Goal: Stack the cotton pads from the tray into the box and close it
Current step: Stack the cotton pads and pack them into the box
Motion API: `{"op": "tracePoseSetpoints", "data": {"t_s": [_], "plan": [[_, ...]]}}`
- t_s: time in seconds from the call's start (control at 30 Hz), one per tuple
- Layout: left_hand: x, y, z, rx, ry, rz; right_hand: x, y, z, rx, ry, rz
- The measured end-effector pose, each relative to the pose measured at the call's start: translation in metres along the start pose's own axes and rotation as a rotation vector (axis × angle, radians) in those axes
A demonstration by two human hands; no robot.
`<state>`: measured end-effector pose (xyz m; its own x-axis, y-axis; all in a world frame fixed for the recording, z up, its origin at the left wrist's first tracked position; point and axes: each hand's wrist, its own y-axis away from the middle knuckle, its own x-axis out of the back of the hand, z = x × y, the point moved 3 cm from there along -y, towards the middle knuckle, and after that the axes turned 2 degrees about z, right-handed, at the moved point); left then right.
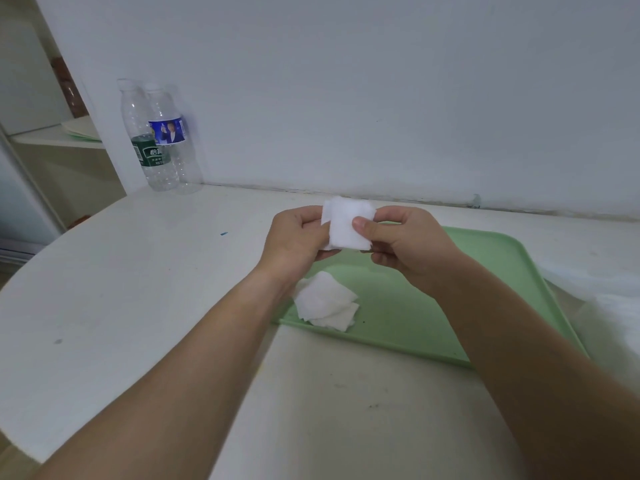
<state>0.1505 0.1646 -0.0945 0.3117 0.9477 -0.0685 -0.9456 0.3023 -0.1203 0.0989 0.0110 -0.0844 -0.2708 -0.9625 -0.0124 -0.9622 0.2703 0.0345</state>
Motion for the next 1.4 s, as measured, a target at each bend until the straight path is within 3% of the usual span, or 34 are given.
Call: {"op": "tracePoseSetpoints", "data": {"t_s": [0.33, 0.5, 0.6, 0.7, 0.77, 0.87, 0.97, 1.07, 1.4], "plan": [[-0.002, 0.0, 0.0, 0.011, -0.024, -0.113, 0.001, 0.003, -0.001, 0.044, 0.139, 0.096], [-0.003, -0.003, -0.002, 0.07, 0.018, -0.091, 0.002, 0.002, 0.001, 0.131, 0.231, 0.181], [-0.004, 0.002, 0.001, 0.009, -0.022, -0.131, 0.002, -0.001, 0.004, 0.155, 0.362, 0.225], [-0.001, 0.0, -0.001, -0.031, -0.049, -0.014, 0.001, -0.004, 0.007, 0.171, 0.432, 0.258], [0.008, -0.005, -0.002, -0.055, -0.05, 0.151, -0.002, -0.003, 0.005, 0.174, 0.508, 0.207], [0.025, -0.012, -0.003, -0.071, -0.046, 0.33, -0.015, 0.002, 0.007, 0.178, 0.729, -0.037], [0.031, -0.015, -0.005, -0.067, -0.064, 0.383, -0.03, 0.009, 0.014, 0.123, 0.945, -0.205], [0.028, -0.013, -0.005, -0.074, -0.062, 0.364, -0.038, 0.013, 0.018, 0.088, 1.061, -0.201], [0.026, -0.01, -0.003, -0.075, -0.051, 0.364, -0.035, 0.008, 0.019, 0.088, 0.887, -0.267]]}}
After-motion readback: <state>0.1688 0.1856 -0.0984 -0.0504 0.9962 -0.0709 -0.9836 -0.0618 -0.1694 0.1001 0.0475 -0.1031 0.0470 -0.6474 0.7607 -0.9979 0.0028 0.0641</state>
